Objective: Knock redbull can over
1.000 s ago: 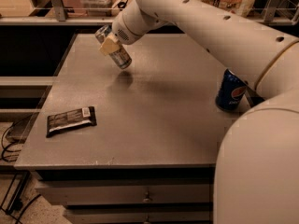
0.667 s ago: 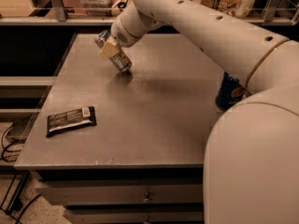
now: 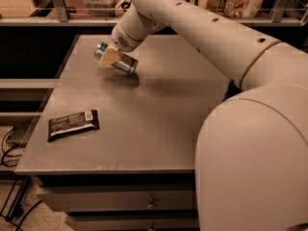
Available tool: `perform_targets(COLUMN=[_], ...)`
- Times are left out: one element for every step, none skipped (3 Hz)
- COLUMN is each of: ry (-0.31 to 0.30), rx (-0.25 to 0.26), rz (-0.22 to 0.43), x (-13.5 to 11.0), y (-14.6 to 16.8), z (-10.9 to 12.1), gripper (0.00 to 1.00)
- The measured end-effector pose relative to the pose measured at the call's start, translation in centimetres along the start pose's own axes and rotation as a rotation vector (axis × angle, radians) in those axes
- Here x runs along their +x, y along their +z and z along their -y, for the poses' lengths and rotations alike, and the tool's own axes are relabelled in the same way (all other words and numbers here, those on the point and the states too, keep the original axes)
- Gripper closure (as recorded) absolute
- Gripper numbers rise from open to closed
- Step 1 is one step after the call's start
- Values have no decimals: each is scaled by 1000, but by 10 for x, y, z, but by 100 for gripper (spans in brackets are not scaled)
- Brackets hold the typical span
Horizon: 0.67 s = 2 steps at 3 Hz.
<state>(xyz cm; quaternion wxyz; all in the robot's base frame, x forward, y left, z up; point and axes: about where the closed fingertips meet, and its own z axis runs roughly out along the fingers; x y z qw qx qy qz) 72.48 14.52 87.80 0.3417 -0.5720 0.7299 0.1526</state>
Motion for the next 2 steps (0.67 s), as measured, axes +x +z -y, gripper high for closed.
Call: perform_targets(ry=[61,71], rx=[-51,-61], rz=[85,102], x=[3,-3], y=[12,12], z=[-8,-12], gripper=[0,0])
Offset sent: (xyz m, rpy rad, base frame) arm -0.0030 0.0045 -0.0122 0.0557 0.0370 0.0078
